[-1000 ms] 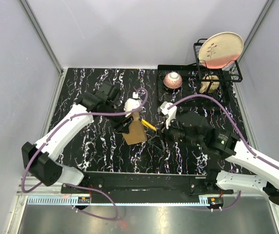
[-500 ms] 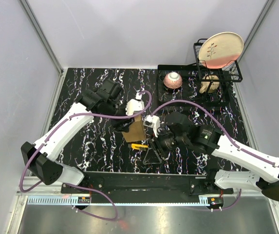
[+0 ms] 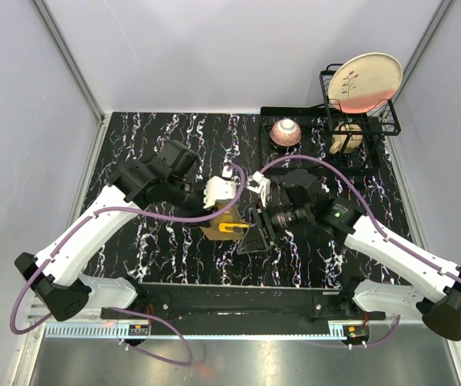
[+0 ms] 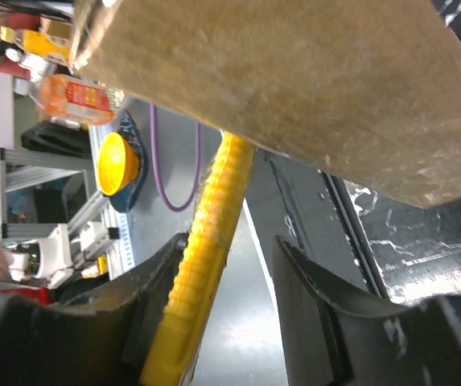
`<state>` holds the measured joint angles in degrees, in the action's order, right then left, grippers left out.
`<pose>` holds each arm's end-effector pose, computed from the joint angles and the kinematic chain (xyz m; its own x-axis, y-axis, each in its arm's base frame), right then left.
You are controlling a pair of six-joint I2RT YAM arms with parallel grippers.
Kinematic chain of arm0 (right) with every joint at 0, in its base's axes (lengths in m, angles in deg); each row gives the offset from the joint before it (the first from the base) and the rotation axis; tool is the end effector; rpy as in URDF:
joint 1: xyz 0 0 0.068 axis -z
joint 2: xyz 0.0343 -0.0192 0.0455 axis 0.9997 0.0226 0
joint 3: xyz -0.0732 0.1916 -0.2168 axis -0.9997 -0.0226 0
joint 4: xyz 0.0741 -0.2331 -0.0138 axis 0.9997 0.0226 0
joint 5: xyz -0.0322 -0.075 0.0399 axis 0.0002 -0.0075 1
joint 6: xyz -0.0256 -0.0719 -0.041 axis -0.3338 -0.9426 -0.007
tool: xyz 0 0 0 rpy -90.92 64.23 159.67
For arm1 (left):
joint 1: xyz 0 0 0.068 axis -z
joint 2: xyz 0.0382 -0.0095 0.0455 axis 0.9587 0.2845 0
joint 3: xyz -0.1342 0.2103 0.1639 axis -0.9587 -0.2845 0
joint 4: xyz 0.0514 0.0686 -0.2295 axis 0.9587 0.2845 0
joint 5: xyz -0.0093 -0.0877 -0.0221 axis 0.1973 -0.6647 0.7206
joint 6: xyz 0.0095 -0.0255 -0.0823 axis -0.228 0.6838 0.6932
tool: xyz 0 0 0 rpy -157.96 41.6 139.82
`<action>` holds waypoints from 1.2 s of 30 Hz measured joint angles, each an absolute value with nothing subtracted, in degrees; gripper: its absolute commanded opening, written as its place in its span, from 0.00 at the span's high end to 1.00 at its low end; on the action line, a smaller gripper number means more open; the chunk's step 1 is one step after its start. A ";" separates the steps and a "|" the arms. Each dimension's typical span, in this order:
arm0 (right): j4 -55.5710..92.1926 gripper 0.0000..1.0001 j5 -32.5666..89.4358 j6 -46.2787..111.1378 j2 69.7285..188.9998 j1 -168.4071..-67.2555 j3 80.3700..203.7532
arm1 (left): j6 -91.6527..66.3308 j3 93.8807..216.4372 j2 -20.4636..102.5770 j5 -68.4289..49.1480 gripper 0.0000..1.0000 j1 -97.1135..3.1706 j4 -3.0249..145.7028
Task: Unpack the express box
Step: Cut the express box.
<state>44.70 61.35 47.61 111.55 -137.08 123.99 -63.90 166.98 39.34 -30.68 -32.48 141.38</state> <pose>0.1174 0.2070 0.3385 -0.6815 -0.3385 -0.6488 -0.7293 0.2399 0.6408 0.1466 -0.1771 0.3730 0.0004 0.7369 -0.6760 0.9995 0.0209 0.0234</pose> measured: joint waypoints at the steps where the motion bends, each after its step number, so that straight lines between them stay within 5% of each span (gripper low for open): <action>1: 44.17 1.00 62.00 47.85 111.77 -136.87 123.99 | -63.92 166.84 39.01 -30.33 0.88 -32.48 141.43; 9: 39.06 1.00 63.23 50.19 112.05 -135.34 123.40 | -63.16 165.01 38.84 -28.93 0.88 -30.53 140.60; 28: 31.76 1.00 44.56 50.87 105.45 -134.64 121.02 | -58.61 164.85 39.06 -28.91 0.93 -30.10 139.42; 36: 34.10 1.00 42.36 49.34 105.10 -134.55 121.58 | -55.07 164.83 45.75 -39.07 0.93 -39.06 139.24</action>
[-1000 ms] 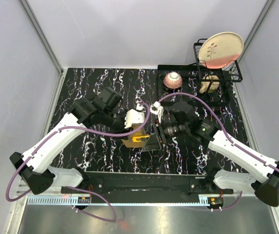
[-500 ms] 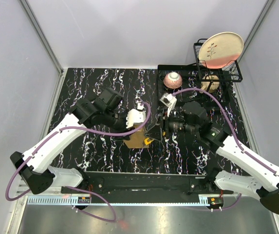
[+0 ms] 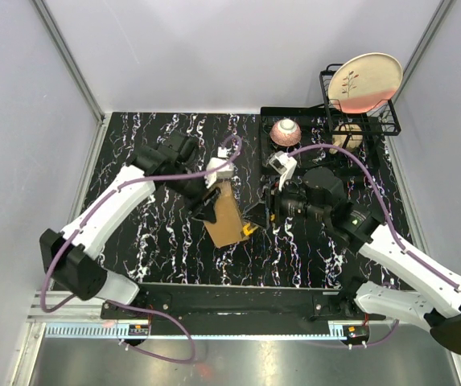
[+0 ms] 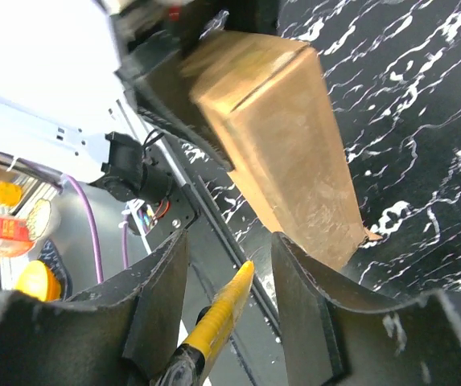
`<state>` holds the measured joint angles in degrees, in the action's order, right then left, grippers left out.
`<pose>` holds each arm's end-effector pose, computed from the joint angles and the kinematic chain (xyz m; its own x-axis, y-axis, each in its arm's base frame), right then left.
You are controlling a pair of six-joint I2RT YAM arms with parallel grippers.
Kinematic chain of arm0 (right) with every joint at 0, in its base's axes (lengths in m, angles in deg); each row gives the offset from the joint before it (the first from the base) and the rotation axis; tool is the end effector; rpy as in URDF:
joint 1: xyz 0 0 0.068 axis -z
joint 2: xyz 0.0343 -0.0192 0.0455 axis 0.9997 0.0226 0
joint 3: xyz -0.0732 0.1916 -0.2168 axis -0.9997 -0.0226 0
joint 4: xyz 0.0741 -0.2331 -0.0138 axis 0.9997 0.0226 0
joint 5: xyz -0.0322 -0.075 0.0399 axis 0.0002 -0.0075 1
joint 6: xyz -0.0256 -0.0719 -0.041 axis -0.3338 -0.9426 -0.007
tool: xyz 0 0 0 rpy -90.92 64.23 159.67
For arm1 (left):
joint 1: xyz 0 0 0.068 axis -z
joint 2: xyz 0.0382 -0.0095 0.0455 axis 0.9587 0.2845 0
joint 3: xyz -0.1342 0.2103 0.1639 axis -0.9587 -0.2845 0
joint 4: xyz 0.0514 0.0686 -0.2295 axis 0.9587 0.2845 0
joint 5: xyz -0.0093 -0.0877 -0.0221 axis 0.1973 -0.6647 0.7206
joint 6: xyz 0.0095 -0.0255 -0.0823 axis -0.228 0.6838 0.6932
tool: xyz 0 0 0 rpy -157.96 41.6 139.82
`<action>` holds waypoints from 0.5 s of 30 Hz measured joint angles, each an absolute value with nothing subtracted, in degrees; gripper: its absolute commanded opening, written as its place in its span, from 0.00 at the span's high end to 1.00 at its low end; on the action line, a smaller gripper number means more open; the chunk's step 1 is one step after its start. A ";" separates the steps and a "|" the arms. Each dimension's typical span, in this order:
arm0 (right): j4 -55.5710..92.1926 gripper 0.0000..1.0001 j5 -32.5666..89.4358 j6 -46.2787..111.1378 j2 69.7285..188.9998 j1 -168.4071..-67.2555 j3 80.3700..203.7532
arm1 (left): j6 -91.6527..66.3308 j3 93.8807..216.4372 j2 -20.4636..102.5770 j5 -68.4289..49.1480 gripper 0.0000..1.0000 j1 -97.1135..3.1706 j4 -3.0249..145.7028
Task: Unpack the express box
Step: Cut the express box.
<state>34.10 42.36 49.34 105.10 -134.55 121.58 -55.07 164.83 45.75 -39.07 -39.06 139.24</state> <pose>0.1387 0.1832 0.3649 -0.5640 -0.0437 -0.8246 -0.7469 0.4530 0.4868 0.1834 -0.1824 0.3454 -0.2948 0.6934 -0.6575 0.9537 0.1704 -0.2479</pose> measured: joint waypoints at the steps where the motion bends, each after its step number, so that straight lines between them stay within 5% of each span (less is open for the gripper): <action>1: 34.43 1.00 41.90 48.90 105.03 -134.55 122.06 | -54.65 164.77 47.36 -41.78 0.93 -41.51 139.20; 11: 28.20 1.00 36.19 46.39 102.67 -134.51 125.56 | -56.18 165.73 60.67 -60.78 0.90 -47.73 144.03; 15: 22.97 1.00 34.71 46.32 105.21 -134.48 125.23 | -61.89 168.26 69.00 -66.28 0.79 -47.56 147.61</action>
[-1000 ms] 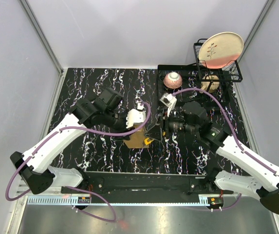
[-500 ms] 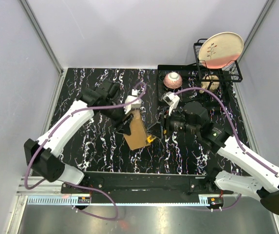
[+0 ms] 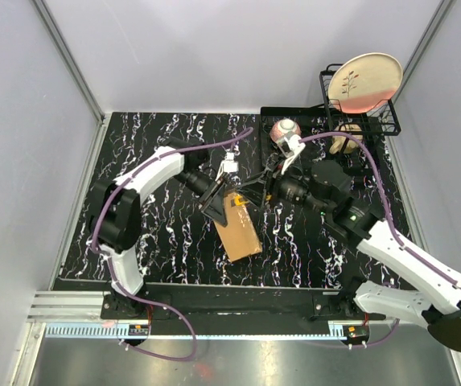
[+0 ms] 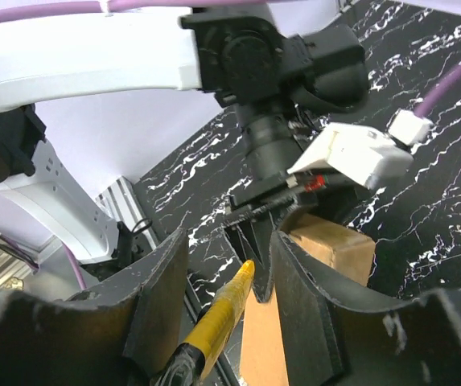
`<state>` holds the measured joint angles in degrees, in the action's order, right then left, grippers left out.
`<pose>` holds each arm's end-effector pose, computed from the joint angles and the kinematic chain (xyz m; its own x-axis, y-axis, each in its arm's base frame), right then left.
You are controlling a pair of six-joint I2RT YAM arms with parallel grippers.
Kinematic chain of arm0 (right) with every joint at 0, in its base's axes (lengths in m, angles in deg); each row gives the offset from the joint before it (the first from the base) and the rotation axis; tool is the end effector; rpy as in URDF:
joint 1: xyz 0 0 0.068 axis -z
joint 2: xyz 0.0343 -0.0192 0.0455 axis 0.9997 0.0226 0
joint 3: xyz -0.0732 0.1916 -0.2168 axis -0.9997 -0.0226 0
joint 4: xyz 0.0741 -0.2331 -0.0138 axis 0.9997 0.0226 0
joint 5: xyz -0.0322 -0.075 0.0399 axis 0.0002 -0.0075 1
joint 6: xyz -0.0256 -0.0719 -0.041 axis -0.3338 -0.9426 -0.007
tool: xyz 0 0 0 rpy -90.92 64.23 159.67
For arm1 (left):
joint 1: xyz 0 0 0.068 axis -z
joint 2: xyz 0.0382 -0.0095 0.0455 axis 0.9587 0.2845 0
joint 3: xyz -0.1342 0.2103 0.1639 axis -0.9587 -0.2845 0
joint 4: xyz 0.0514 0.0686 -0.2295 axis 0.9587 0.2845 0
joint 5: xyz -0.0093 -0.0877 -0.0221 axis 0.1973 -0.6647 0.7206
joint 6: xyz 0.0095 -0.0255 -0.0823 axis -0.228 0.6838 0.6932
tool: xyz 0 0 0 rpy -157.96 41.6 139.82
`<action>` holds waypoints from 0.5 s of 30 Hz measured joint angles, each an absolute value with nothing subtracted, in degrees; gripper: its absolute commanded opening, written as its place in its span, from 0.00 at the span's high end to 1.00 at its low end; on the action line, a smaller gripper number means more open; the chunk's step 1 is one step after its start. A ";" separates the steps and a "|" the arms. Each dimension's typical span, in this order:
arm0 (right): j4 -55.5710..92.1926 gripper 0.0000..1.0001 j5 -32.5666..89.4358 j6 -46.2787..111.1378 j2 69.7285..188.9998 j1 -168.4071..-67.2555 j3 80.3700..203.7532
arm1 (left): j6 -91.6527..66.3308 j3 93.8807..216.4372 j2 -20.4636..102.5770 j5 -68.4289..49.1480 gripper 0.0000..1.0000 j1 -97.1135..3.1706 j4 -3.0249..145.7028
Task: Unpack the express box
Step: Cut the express box.
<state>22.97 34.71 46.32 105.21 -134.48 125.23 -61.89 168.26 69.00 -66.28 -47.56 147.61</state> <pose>0.1506 0.1810 0.4155 -0.3436 0.1390 -0.9288 -0.7927 0.4873 0.3662 0.2554 -0.2012 0.2761 -0.6179 0.5882 -0.5217 0.6705 0.0477 -0.7404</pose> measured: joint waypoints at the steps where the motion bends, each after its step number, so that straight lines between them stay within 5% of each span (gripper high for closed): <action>1: 21.68 1.00 34.64 46.39 106.37 -134.48 125.08 | -63.51 168.26 70.79 -66.79 0.75 -47.67 147.88; 3: 19.78 1.00 34.44 46.50 108.25 -134.48 124.27 | -66.70 167.98 74.88 -67.51 0.72 -48.08 148.47; 5: 18.25 1.00 34.27 46.94 109.58 -134.48 122.61 | -68.95 166.58 78.05 -67.57 0.53 -48.89 148.42; 7: 17.86 1.00 34.20 47.20 110.13 -134.48 121.36 | -69.28 163.94 79.32 -67.05 0.21 -49.85 148.29; 10: 17.33 1.00 34.18 47.79 110.32 -134.48 120.60 | -66.33 159.96 78.29 -65.17 0.02 -50.73 147.31; 15: 15.67 1.00 34.14 48.62 109.62 -134.48 120.27 | -58.39 155.13 69.07 -57.15 0.01 -50.58 141.43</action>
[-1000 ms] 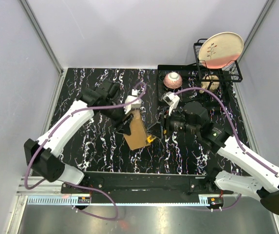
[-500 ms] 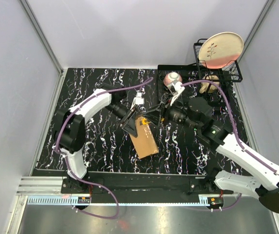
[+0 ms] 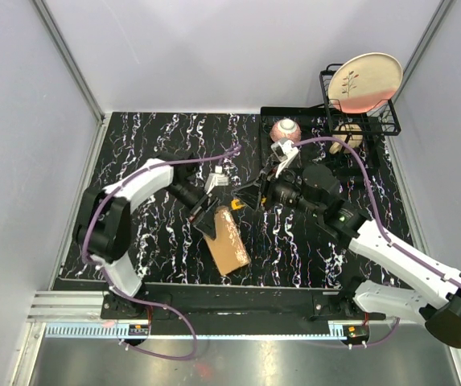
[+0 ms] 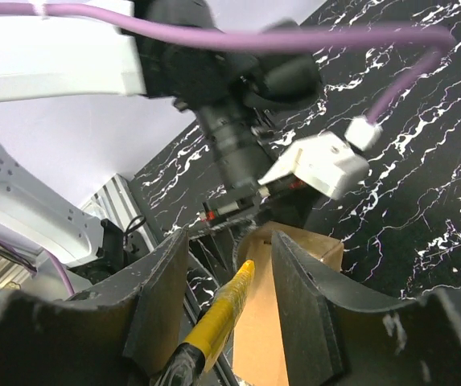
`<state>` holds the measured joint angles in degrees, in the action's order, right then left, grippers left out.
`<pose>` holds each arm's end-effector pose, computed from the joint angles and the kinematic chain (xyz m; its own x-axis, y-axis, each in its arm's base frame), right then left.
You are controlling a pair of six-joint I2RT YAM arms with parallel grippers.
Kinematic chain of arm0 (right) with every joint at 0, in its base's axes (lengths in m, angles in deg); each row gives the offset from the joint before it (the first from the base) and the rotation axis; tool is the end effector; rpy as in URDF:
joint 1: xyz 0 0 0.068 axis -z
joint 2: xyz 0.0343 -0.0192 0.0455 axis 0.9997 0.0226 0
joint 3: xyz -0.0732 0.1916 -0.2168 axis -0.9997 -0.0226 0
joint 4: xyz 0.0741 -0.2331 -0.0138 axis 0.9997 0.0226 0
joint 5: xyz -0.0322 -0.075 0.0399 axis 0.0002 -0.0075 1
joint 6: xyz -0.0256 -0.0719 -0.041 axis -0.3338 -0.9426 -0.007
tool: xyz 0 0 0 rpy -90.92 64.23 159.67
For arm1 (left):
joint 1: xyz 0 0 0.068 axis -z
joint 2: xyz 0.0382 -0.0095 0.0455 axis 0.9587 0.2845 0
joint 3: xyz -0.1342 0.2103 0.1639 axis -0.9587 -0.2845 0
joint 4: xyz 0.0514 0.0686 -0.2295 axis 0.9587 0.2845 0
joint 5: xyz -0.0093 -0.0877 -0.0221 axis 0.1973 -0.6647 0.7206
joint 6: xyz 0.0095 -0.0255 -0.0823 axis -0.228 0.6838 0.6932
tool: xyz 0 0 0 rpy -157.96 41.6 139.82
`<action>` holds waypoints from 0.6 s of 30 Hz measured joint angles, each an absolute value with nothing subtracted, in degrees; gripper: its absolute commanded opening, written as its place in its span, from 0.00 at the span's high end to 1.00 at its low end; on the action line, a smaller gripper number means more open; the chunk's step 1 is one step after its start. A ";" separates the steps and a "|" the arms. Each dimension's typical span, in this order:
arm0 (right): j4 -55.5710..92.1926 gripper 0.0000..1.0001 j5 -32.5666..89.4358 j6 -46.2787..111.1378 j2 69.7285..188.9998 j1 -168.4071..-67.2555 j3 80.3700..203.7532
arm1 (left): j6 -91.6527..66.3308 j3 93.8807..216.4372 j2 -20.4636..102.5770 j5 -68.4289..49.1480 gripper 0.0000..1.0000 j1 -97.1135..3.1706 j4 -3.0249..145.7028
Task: Unpack the express box
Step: Cut the express box, then adjust the express box at the center of the board.
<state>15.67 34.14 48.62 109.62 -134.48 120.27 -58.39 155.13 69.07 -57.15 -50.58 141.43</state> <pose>0.1699 0.1998 0.3840 -0.3961 0.1382 -0.9077 -0.7634 0.4997 0.4092 0.2462 -0.1727 0.2136 -0.6985 0.6376 -0.3249 0.5900 0.2562 -0.7657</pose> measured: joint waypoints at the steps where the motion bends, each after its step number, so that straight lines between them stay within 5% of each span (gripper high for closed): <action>1: 15.50 1.00 34.12 48.68 109.19 -134.48 120.03 | -57.30 155.13 66.77 -55.75 0.01 -50.49 140.31; 5: 15.37 1.00 33.92 49.49 105.95 -134.48 118.52 | -53.39 155.87 57.13 -50.04 0.01 -50.40 136.51; 14: 16.13 1.00 33.09 51.46 98.17 -134.48 115.68 | -49.21 156.00 51.62 -47.86 0.20 -45.18 132.84; 18: 18.40 1.00 31.41 51.83 93.87 -134.46 114.65 | -48.27 154.28 51.65 -48.40 0.11 -42.10 132.34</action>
<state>18.40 31.41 51.83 93.87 -134.46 114.65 -48.27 154.28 51.65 -48.40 -42.10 132.34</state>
